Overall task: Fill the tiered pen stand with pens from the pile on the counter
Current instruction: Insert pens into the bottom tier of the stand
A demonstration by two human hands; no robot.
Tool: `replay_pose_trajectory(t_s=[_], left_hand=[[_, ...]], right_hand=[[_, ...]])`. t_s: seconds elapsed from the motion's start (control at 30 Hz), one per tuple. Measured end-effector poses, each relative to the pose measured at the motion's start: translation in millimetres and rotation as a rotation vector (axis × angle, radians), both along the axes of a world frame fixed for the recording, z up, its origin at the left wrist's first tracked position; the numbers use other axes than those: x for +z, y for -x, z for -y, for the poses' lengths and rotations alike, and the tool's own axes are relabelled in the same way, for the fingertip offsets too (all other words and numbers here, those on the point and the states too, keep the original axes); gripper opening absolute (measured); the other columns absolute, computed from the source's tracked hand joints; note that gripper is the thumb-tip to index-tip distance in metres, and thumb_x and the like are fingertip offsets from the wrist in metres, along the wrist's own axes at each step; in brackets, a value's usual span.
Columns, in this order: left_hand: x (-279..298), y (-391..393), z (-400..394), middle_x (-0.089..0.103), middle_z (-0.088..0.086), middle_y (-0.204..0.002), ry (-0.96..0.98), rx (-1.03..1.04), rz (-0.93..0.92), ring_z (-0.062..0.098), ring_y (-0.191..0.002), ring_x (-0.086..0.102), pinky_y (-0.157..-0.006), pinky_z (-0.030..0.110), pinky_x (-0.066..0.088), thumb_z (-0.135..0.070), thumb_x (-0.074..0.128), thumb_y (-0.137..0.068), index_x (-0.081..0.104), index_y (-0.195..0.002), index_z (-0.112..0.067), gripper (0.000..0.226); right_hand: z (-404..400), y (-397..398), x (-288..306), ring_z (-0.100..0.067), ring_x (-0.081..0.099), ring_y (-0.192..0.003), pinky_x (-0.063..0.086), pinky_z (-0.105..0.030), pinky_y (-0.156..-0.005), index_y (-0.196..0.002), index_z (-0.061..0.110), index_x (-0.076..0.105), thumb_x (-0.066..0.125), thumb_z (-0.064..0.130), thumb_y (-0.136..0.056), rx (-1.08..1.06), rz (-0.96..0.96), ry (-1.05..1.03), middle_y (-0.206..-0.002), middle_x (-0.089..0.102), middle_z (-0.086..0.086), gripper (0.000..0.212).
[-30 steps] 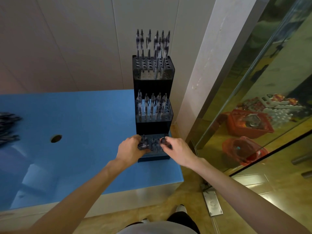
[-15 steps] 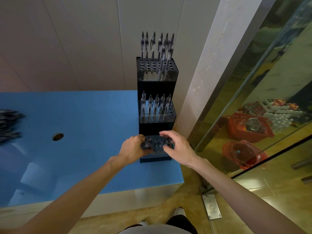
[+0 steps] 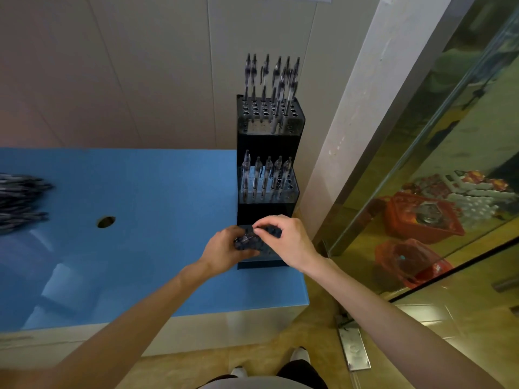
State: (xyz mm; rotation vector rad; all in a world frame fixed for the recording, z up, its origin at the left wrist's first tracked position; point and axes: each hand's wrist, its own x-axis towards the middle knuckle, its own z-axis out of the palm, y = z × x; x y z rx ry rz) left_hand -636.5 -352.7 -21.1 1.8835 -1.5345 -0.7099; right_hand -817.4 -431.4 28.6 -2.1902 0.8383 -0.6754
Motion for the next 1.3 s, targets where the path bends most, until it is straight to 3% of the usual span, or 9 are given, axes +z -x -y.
replay_pose_trajectory(t_s=[0.07,0.13,0.23,0.3,0.4,0.6,0.8,1.1,1.3], left_hand=[[-2.5,-1.8,-6.7,0.057,-0.017,-0.096,-0.012,0.056,-0.072,0.006,-0.072,0.054,-0.064,0.024,0.041,-0.044,0.082,-0.081,0.061,-0.101,-0.031,0.032],[-1.9,-3.8,-15.7,0.060,-0.014,-0.107,-0.008,0.124,-0.283,0.005,-0.078,0.056,-0.070,0.020,0.041,-0.040,0.075,-0.089,0.059,-0.116,-0.029,0.033],[10.4,-4.9,-26.4,0.063,0.004,-0.108,0.036,0.212,-0.645,0.013,-0.078,0.053,-0.068,0.026,0.039,-0.036,0.055,-0.100,0.051,-0.115,-0.016,0.026],[20.3,-5.7,-27.2,0.066,0.003,-0.113,0.072,0.270,-0.696,0.012,-0.073,0.050,-0.066,0.031,0.038,-0.032,0.043,-0.107,0.045,-0.112,-0.008,0.025],[33.8,-5.4,-22.4,0.070,0.003,-0.107,0.187,0.309,-0.678,0.013,-0.069,0.050,-0.061,0.028,0.039,-0.025,0.041,-0.110,0.048,-0.107,-0.005,0.022],[51.0,-5.6,-9.1,0.068,-0.006,-0.083,0.324,0.289,-0.591,0.005,-0.067,0.058,-0.064,0.019,0.049,-0.022,0.063,-0.100,0.068,-0.104,-0.012,0.012],[48.2,-2.6,-7.3,0.077,0.000,-0.099,0.402,0.281,-0.529,0.011,-0.095,0.072,-0.085,0.023,0.056,-0.017,0.076,-0.090,0.078,-0.103,-0.013,0.013],[39.7,-3.4,-12.8,0.078,-0.006,-0.092,0.488,0.235,-0.252,0.009,-0.086,0.074,-0.081,0.029,0.061,-0.021,0.079,-0.087,0.082,-0.099,-0.011,0.016],[41.5,-5.9,-14.5,0.077,-0.004,-0.091,0.586,0.129,-0.042,0.005,-0.080,0.073,-0.074,0.024,0.061,-0.017,0.080,-0.087,0.082,-0.099,-0.009,0.014]], right_hand=[[1.5,3.8,-4.6,-0.007,0.065,-0.093,0.056,-0.036,-0.081,-0.106,0.029,0.077,0.073,0.030,-0.092,-0.023,-0.029,0.024,-0.099,0.072,0.015,0.015],[2.3,4.7,-5.9,-0.005,0.064,-0.094,0.056,-0.035,-0.082,-0.108,0.031,0.077,0.073,0.033,-0.092,-0.040,-0.063,0.042,-0.100,0.071,0.015,0.016],[1.1,-1.3,-4.8,-0.002,0.063,-0.091,0.057,-0.035,-0.079,-0.105,0.030,0.076,0.073,0.032,-0.092,-0.024,-0.096,0.055,-0.097,0.071,0.020,0.014],[0.6,-4.7,-5.1,-0.002,0.063,-0.088,0.058,-0.035,-0.077,-0.105,0.029,0.076,0.073,0.031,-0.092,-0.034,-0.092,0.035,-0.093,0.070,0.022,0.013],[1.3,-3.5,-5.8,-0.002,0.064,-0.088,0.058,-0.033,-0.077,-0.106,0.029,0.075,0.072,0.031,-0.093,-0.035,-0.098,0.020,-0.094,0.070,0.021,0.013],[-0.9,1.5,-5.1,0.001,0.065,-0.092,0.057,-0.029,-0.082,-0.106,0.026,0.075,0.072,0.029,-0.094,-0.011,-0.072,-0.032,-0.098,0.072,0.020,0.013],[-0.8,1.7,-3.3,0.002,0.065,-0.096,0.056,-0.030,-0.087,-0.107,0.026,0.075,0.071,0.028,-0.094,-0.011,-0.080,-0.036,-0.101,0.072,0.019,0.014],[0.3,2.2,-5.0,0.001,0.066,-0.096,0.056,-0.033,-0.087,-0.107,0.027,0.075,0.071,0.029,-0.094,-0.006,-0.079,-0.030,-0.100,0.072,0.020,0.014],[0.1,1.8,-5.0,0.000,0.066,-0.097,0.056,-0.034,-0.087,-0.106,0.025,0.075,0.072,0.027,-0.094,-0.006,-0.061,-0.031,-0.100,0.073,0.019,0.013]])
